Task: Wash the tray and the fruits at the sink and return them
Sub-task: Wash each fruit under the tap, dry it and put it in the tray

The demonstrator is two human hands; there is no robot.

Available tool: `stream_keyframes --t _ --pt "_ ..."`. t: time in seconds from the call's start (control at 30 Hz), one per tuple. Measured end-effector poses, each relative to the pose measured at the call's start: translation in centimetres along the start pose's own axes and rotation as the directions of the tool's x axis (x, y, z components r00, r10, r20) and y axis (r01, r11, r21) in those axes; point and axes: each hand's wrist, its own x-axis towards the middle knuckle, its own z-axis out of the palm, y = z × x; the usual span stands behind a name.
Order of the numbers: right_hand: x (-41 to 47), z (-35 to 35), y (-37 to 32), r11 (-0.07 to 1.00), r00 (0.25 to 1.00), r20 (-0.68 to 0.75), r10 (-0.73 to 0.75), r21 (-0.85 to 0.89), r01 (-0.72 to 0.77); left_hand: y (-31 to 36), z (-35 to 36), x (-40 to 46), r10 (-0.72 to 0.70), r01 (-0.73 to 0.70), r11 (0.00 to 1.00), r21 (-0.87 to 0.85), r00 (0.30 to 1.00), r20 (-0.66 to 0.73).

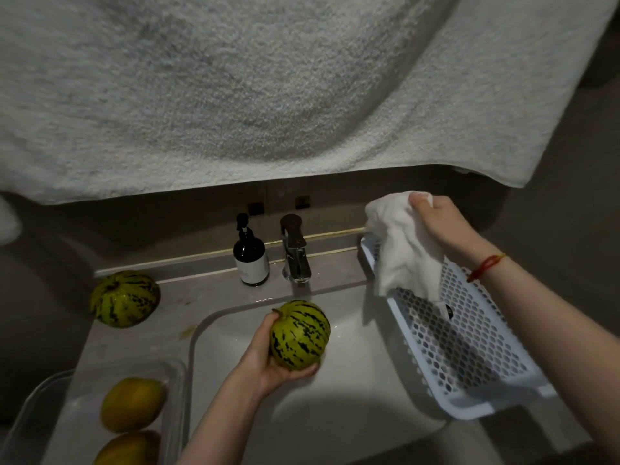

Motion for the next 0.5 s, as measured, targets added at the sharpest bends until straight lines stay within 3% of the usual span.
stream_keyframes --t 0.17,0.3,0.4,0.5 --pt "-2.1 0.7 -2.0 0.926 0.963 0.199 0.179 0.295 -0.233 1.1 -0.3 -2.2 0.116 -0.119 0.992 0.039 0.99 0.081" --pt "-4.2 2.9 -2.1 0.765 0.846 0.419 0.329 0.407 -0.499 2.5 0.2 -4.2 0.284 -0.294 0.955 0.025 0.938 0.197" --pt "-5.9 5.5 -1.8 0.666 0.761 0.539 0.362 0.422 -0.616 3.2 1.5 -5.6 0.402 -0.419 0.908 -0.001 0.871 0.283" --pt "-7.2 7.3 -1.7 0.501 0.66 0.704 0.263 0.485 -0.717 3.2 2.7 -6.3 0.439 -0.466 0.884 0.028 0.85 0.29"
